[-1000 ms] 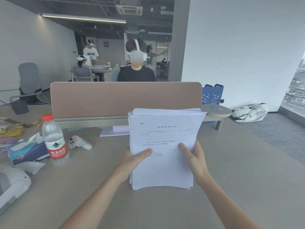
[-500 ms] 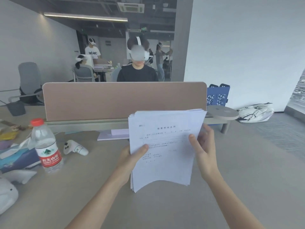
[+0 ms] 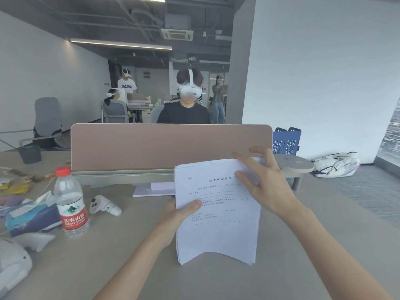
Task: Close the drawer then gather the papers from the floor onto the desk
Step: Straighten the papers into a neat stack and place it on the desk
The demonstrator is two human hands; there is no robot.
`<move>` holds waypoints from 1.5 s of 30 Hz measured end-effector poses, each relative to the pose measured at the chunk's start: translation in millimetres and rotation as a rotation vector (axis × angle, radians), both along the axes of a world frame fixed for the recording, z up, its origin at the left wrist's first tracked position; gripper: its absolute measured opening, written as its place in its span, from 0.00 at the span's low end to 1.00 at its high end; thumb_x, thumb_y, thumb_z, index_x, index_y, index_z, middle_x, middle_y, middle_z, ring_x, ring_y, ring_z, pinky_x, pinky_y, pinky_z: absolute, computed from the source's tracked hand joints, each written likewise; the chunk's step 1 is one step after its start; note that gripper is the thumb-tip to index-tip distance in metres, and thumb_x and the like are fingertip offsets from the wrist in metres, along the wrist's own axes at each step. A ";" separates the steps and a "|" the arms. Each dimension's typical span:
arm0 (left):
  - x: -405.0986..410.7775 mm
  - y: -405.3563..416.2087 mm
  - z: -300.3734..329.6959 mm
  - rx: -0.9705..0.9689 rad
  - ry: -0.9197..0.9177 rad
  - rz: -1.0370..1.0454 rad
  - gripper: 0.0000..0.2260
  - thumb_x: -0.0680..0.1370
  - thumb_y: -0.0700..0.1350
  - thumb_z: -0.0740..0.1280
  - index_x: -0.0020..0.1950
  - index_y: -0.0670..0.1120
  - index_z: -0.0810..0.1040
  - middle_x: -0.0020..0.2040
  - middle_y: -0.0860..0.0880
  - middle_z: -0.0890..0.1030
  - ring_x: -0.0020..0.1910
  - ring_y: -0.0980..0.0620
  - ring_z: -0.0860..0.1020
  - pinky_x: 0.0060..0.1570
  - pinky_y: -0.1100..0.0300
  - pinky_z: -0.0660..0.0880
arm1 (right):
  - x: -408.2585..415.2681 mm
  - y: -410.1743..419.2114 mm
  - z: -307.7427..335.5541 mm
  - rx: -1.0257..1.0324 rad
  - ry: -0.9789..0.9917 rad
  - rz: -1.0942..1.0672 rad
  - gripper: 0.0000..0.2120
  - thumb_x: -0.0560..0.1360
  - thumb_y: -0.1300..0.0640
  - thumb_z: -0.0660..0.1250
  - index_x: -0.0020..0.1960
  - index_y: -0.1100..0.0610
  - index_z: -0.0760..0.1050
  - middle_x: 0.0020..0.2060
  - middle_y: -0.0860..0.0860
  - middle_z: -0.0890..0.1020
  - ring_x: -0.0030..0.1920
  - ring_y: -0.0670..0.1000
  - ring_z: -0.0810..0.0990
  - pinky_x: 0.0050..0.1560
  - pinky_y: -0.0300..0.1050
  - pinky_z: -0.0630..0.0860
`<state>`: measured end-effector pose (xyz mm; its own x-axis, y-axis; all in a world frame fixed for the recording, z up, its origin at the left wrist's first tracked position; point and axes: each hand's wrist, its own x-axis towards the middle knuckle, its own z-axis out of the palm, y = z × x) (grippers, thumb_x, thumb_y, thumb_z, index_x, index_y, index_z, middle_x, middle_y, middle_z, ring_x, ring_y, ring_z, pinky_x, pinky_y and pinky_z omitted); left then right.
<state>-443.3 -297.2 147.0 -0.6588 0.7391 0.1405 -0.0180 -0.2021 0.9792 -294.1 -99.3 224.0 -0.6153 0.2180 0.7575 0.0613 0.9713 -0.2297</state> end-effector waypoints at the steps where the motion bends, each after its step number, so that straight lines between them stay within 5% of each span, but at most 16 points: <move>1: -1.2 -0.8 -1.6 -0.012 0.005 -0.005 0.19 0.72 0.47 0.74 0.62 0.47 0.82 0.59 0.48 0.86 0.59 0.46 0.84 0.61 0.46 0.78 | -0.6 -0.5 0.8 -0.004 0.008 0.006 0.21 0.80 0.51 0.68 0.72 0.43 0.74 0.66 0.53 0.68 0.45 0.47 0.71 0.48 0.50 0.79; 5: -3.4 -2.5 -11.7 -0.067 0.027 -0.016 0.17 0.71 0.48 0.75 0.60 0.50 0.83 0.59 0.50 0.86 0.58 0.49 0.84 0.64 0.45 0.76 | -6.6 -1.9 -1.3 -0.060 0.028 0.056 0.26 0.80 0.55 0.68 0.76 0.44 0.68 0.69 0.55 0.66 0.67 0.50 0.70 0.56 0.37 0.73; 8: -3.4 -2.6 -19.3 -0.089 0.008 0.000 0.17 0.71 0.49 0.75 0.60 0.52 0.83 0.58 0.52 0.86 0.58 0.50 0.84 0.64 0.46 0.76 | -9.3 -2.2 -7.6 -0.379 0.092 0.139 0.36 0.78 0.56 0.70 0.80 0.43 0.57 0.71 0.46 0.63 0.72 0.41 0.64 0.58 0.23 0.65; 11: -5.2 0.1 -23.4 -0.099 -0.016 0.012 0.17 0.71 0.52 0.75 0.59 0.53 0.84 0.58 0.52 0.86 0.57 0.51 0.84 0.64 0.48 0.77 | -13.4 4.3 -25.6 -0.863 0.179 0.301 0.35 0.77 0.54 0.72 0.77 0.44 0.57 0.72 0.42 0.70 0.71 0.40 0.71 0.66 0.36 0.68; 14: -9.0 5.5 -24.8 -0.103 -0.036 0.013 0.16 0.72 0.52 0.75 0.60 0.52 0.83 0.58 0.52 0.86 0.58 0.51 0.84 0.63 0.49 0.77 | -18.1 9.4 -52.0 -1.095 0.151 0.353 0.20 0.78 0.54 0.71 0.68 0.51 0.71 0.60 0.45 0.84 0.62 0.50 0.82 0.53 0.42 0.78; 21: -20.2 19.2 -23.6 -0.121 0.025 0.098 0.14 0.74 0.49 0.74 0.60 0.52 0.84 0.57 0.52 0.87 0.58 0.50 0.84 0.63 0.45 0.77 | -35.3 7.5 -83.0 -1.115 0.168 0.322 0.14 0.80 0.55 0.69 0.65 0.51 0.74 0.58 0.44 0.84 0.58 0.46 0.84 0.51 0.43 0.80; 28: -29.5 25.1 -16.6 -0.033 -0.029 0.249 0.06 0.76 0.42 0.74 0.51 0.51 0.85 0.48 0.53 0.89 0.47 0.54 0.87 0.47 0.57 0.82 | -41.7 -2.6 -85.0 -0.966 0.232 0.254 0.09 0.81 0.53 0.66 0.60 0.51 0.69 0.50 0.34 0.80 0.55 0.39 0.81 0.53 0.42 0.77; 32: -25.9 25.1 -46.6 -0.119 -0.088 0.279 0.11 0.73 0.49 0.76 0.54 0.51 0.85 0.51 0.51 0.88 0.50 0.52 0.87 0.54 0.51 0.81 | -42.5 -8.2 -123.5 -1.103 0.144 0.237 0.14 0.82 0.52 0.65 0.67 0.46 0.71 0.58 0.36 0.81 0.61 0.41 0.80 0.61 0.49 0.76; 35: -23.1 28.3 -60.9 -0.163 -0.101 0.317 0.07 0.72 0.48 0.77 0.49 0.53 0.85 0.48 0.54 0.89 0.43 0.59 0.86 0.43 0.60 0.81 | -44.1 -10.4 -141.0 -1.162 0.124 0.227 0.12 0.82 0.51 0.64 0.65 0.44 0.73 0.59 0.39 0.83 0.62 0.44 0.81 0.65 0.55 0.76; 37: -21.3 29.2 -56.4 -0.160 -0.071 0.331 0.03 0.73 0.47 0.77 0.45 0.53 0.85 0.43 0.58 0.88 0.39 0.64 0.85 0.37 0.66 0.78 | -44.1 -9.8 -141.3 -1.174 0.142 0.218 0.08 0.82 0.52 0.65 0.61 0.46 0.74 0.55 0.39 0.84 0.59 0.42 0.82 0.63 0.54 0.77; 41: -21.5 27.3 -48.1 -0.140 -0.032 0.327 0.02 0.73 0.46 0.76 0.44 0.53 0.85 0.40 0.60 0.88 0.40 0.61 0.86 0.41 0.62 0.79 | -39.0 -11.6 -131.5 -1.121 0.205 0.191 0.06 0.82 0.53 0.65 0.54 0.54 0.69 0.45 0.36 0.81 0.48 0.40 0.82 0.53 0.47 0.76; 45: -21.7 23.3 -51.4 -0.141 -0.041 0.293 0.03 0.74 0.47 0.76 0.47 0.52 0.86 0.43 0.56 0.89 0.44 0.55 0.87 0.42 0.60 0.79 | -35.1 -9.8 -119.0 -1.062 0.250 0.169 0.07 0.83 0.53 0.62 0.61 0.49 0.69 0.49 0.31 0.79 0.52 0.36 0.80 0.51 0.41 0.74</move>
